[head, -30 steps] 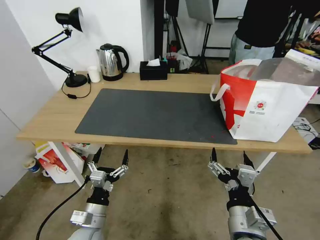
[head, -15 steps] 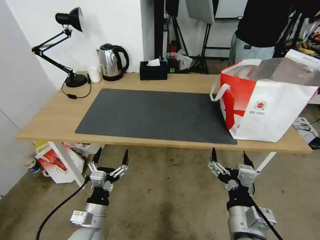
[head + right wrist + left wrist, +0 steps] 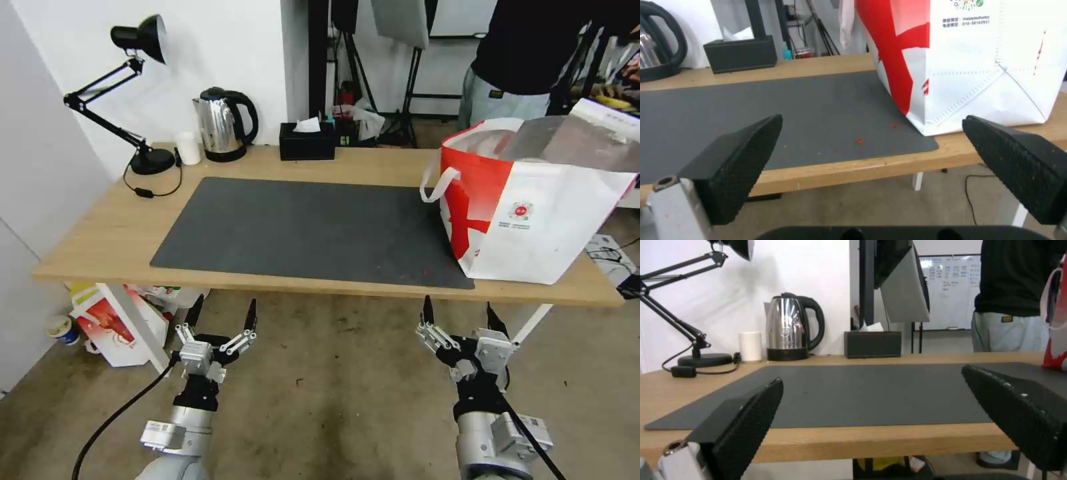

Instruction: Pick up the trash from the table and place it into the takeout bag.

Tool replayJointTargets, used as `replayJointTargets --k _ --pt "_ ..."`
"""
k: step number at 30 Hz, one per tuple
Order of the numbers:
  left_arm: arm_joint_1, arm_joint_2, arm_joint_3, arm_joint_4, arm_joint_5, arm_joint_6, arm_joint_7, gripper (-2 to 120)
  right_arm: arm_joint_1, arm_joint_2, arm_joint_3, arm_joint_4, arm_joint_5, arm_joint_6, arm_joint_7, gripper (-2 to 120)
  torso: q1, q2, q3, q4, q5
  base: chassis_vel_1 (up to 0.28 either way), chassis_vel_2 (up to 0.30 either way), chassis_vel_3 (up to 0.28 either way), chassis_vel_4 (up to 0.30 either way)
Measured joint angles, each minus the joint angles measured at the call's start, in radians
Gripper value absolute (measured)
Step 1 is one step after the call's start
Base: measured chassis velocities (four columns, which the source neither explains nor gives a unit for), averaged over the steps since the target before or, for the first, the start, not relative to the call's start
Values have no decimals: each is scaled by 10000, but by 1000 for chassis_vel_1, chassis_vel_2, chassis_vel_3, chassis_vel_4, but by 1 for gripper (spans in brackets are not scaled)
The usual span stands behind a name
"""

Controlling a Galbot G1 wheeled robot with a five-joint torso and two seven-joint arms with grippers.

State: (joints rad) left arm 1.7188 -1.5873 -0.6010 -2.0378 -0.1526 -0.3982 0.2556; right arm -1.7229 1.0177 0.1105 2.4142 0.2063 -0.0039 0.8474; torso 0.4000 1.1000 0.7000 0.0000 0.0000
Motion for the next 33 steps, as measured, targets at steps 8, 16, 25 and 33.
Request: replayJointTargets --k 8,16,25,33 --pt "0 0 0 0 0 0 0 100 0 0 0 0 0 0 0 100 0 -1 0 0 0 0 0 0 0" --pt "0 0 0 0 -1 0 0 100 0 0 0 0 0 0 0 100 0 -1 0 0 0 0 0 0 0" --pt "0 0 0 0 0 0 0 100 0 0 0 0 0 0 0 100 0 -1 0 0 0 0 0 0 0" --pt "0 0 0 0 0 0 0 100 0 0 0 0 0 0 0 100 0 -1 0 0 0 0 0 0 0"
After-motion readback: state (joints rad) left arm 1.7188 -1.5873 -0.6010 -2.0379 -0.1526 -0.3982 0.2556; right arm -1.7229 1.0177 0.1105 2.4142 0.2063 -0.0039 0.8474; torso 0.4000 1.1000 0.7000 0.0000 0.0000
